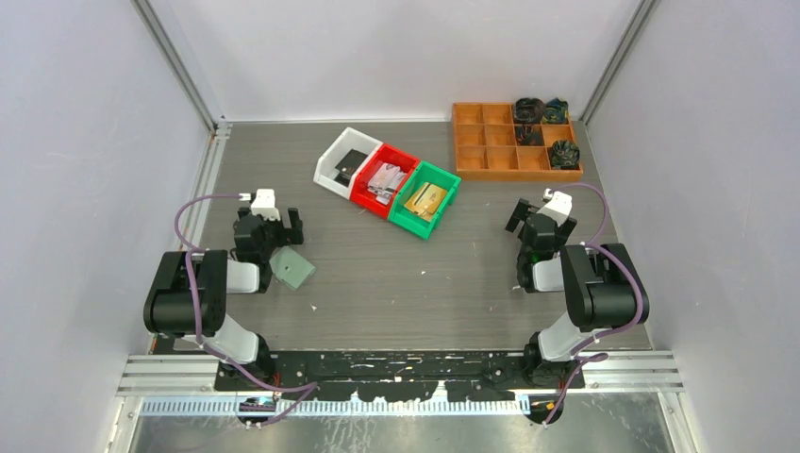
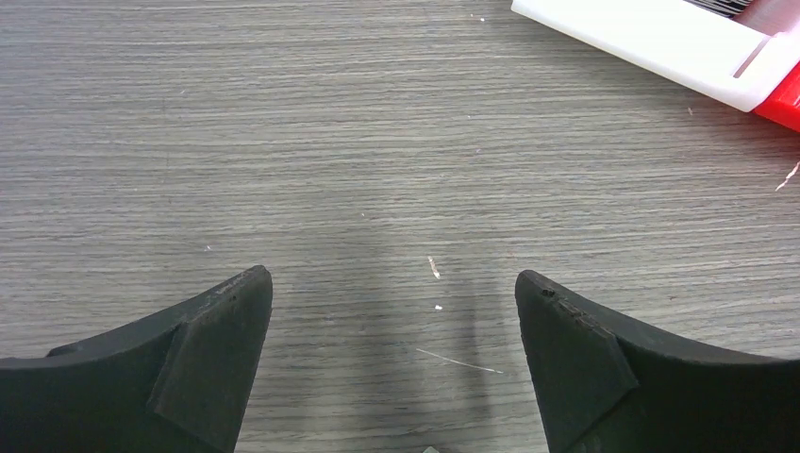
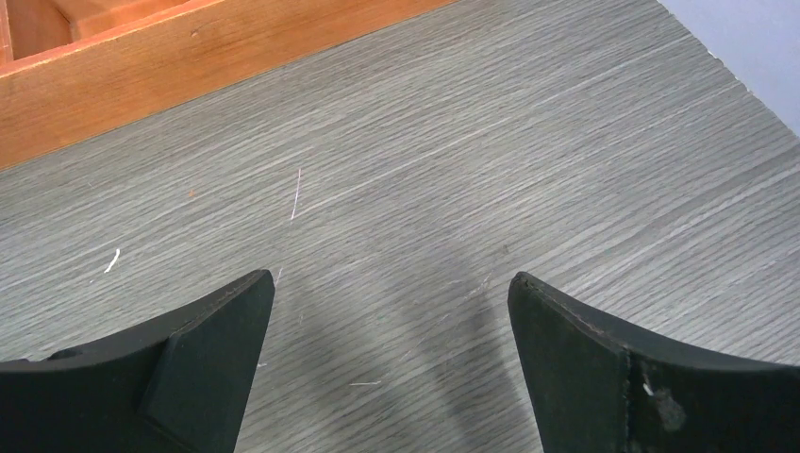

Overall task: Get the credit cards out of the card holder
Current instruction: Move the storage box to the center of the board.

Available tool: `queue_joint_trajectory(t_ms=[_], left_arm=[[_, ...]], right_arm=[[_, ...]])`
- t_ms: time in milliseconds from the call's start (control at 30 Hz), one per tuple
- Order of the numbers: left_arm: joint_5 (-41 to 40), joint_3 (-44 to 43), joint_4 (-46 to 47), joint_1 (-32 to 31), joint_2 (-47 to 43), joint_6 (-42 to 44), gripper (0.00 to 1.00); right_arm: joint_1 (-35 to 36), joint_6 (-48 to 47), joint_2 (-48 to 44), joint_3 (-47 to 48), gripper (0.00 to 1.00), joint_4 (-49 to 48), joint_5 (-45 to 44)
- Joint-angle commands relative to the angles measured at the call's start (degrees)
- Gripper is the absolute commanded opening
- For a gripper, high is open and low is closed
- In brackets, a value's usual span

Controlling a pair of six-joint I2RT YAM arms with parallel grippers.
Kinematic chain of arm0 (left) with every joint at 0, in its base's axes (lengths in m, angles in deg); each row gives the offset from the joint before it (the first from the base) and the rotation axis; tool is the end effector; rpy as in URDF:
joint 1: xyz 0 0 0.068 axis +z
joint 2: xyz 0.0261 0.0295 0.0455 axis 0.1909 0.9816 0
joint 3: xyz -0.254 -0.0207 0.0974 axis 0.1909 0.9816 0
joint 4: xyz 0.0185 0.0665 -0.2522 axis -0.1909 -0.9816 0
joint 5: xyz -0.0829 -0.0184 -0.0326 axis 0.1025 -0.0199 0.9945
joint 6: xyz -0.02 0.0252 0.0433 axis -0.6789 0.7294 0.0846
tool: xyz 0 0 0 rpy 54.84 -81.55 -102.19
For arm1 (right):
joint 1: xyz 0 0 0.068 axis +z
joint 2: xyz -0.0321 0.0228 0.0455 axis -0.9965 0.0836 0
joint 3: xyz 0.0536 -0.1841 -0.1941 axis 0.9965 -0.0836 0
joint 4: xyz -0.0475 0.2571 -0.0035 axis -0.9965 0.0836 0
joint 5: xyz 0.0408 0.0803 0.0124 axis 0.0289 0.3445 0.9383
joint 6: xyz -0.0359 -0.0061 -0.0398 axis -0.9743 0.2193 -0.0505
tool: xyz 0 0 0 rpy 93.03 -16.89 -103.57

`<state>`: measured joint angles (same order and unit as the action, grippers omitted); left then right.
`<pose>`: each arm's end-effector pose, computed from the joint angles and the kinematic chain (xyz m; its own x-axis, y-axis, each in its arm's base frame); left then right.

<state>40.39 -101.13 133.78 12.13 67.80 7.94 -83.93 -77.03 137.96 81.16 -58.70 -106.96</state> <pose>0.2643 0.0025 0.1344 -0.3257 -0.0500 -0.9441 0.0403 0.9970 -0.0667 0.2593 -0.0096 0.1311 -0.2435 0.1493 -0.9584 0.4345 0.9002 0.0298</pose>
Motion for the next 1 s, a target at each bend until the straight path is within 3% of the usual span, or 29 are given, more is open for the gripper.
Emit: queue_joint_trajectory(t_ms=[0, 267, 433, 500, 600, 633, 733, 800, 867, 967], left_arm=[[-0.54, -1.19, 2.61, -0.25, -0.62, 0.57, 1.00], [0.53, -0.09, 3.63, 0.08, -2.24, 0.65, 1.00], [1.90, -2.85, -7.19, 2.26, -8.34, -1.21, 1.00], [2.97, -4.78, -12.61, 2.69, -10.62, -0.67, 1.00], [3.92, -7.58, -20.53, 2.79, -14.70, 1.13, 1.00], [3.92, -8.91, -24.17, 2.82, -15.96, 1.77, 1.00], [5.52, -14.02, -35.40, 3.16, -18.10, 4.43, 1.00], [7.23, -17.21, -41.80, 3.68, -18.78, 5.25, 1.00], [8.94, -20.52, -47.51, 4.11, -18.89, 5.82, 1.00], [11.25, -27.58, -58.82, 4.19, -17.27, 6.76, 1.00]], right_arm=[[0.04, 0.40, -1.67, 0.43, 0.99, -2.25, -0.21], [0.00, 0.35, -1.67, 0.52, 1.00, -2.20, -0.12], [0.28, 1.26, -5.10, 0.29, 0.99, -0.57, -3.00], [0.47, 2.88, -10.84, 2.41, 0.99, 8.25, -7.07], [0.49, 11.27, -17.28, 12.33, 1.00, 36.58, -10.49], [0.50, 12.31, -18.01, 15.54, 0.99, 42.04, -9.55], [0.49, 18.07, -20.08, 19.85, 1.00, 46.79, -2.76], [0.38, 31.27, -21.32, 19.55, 0.99, 47.18, -4.73], [-0.45, 43.28, -22.08, 23.03, 0.99, 58.04, -5.72], [-2.06, 43.14, -20.19, 28.84, 1.00, 62.42, 2.14]])
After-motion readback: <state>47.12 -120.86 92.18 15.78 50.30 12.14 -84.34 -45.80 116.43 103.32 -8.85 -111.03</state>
